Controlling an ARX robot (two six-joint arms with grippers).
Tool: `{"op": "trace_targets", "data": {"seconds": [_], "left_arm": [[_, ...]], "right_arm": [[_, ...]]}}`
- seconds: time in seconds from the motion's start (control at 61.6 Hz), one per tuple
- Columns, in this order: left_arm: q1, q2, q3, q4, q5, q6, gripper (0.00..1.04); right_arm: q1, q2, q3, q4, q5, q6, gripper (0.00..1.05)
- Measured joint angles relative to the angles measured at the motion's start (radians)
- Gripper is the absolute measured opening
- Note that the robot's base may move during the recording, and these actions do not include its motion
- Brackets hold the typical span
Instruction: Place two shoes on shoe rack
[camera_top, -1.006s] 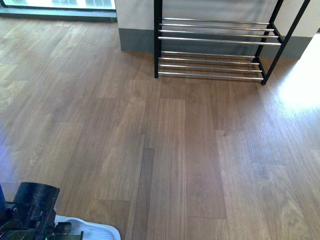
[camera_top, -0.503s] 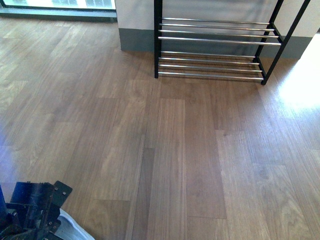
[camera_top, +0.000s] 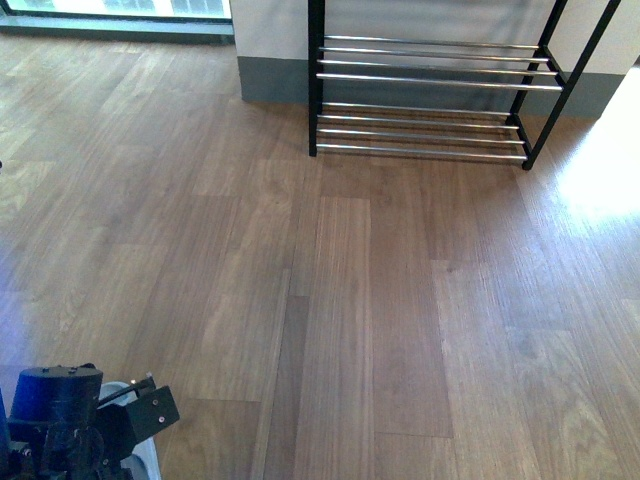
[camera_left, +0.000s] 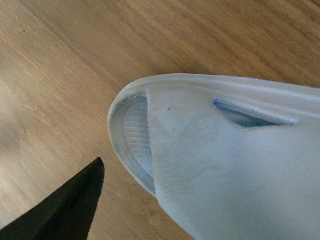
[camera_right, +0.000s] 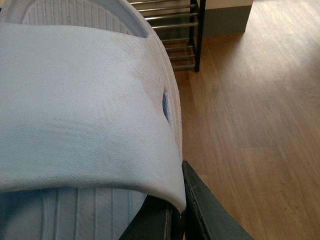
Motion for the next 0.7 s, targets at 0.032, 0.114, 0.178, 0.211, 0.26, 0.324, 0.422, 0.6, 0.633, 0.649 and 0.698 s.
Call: {"op": "trace_targets", "data": {"seconds": [0.032, 0.114, 0.178, 0.211, 0.26, 0.324, 0.422, 0.6, 0.633, 0.649, 0.698], "left_arm": [[0.002, 0.003, -0.004, 0.011, 0.000, 0.021, 0.97], [0.006, 0.007, -0.023, 0.042, 0.006, 0.061, 0.95], [0.009, 0.005, -0.040, 0.057, 0.018, 0.077, 0.95], [0.009, 0.002, -0.046, 0.056, 0.019, 0.073, 0.95], [0.012, -0.018, -0.070, 0.047, 0.004, 0.021, 0.95], [0.020, -0.049, -0.096, 0.016, 0.017, -0.053, 0.95], [0.058, -0.106, -0.145, -0.005, 0.047, -0.225, 0.95], [0.166, -0.107, -0.171, -0.026, 0.036, -0.618, 0.95], [0.178, -0.094, -0.163, -0.047, 0.036, -0.703, 0.95], [0.183, -0.090, -0.161, -0.053, 0.036, -0.714, 0.95], [0.211, -0.055, -0.133, -0.079, 0.026, -0.849, 0.95]], "right_arm": [[0.000, 0.000, 0.000, 0.000, 0.000, 0.000, 0.01], [0.000, 0.000, 0.000, 0.000, 0.000, 0.000, 0.01], [0.000, 0.000, 0.000, 0.000, 0.000, 0.000, 0.01], [0.000, 0.000, 0.000, 0.000, 0.000, 0.000, 0.01], [0.000, 0.000, 0.000, 0.000, 0.000, 0.000, 0.01], [0.000, 0.000, 0.000, 0.000, 0.000, 0.000, 0.01], [0.000, 0.000, 0.000, 0.000, 0.000, 0.000, 0.01], [0.000, 0.000, 0.000, 0.000, 0.000, 0.000, 0.01], [0.000, 0.000, 0.000, 0.000, 0.000, 0.000, 0.01], [0.000, 0.000, 0.000, 0.000, 0.000, 0.000, 0.01], [0.000, 0.000, 0.000, 0.000, 0.000, 0.000, 0.01]]}}
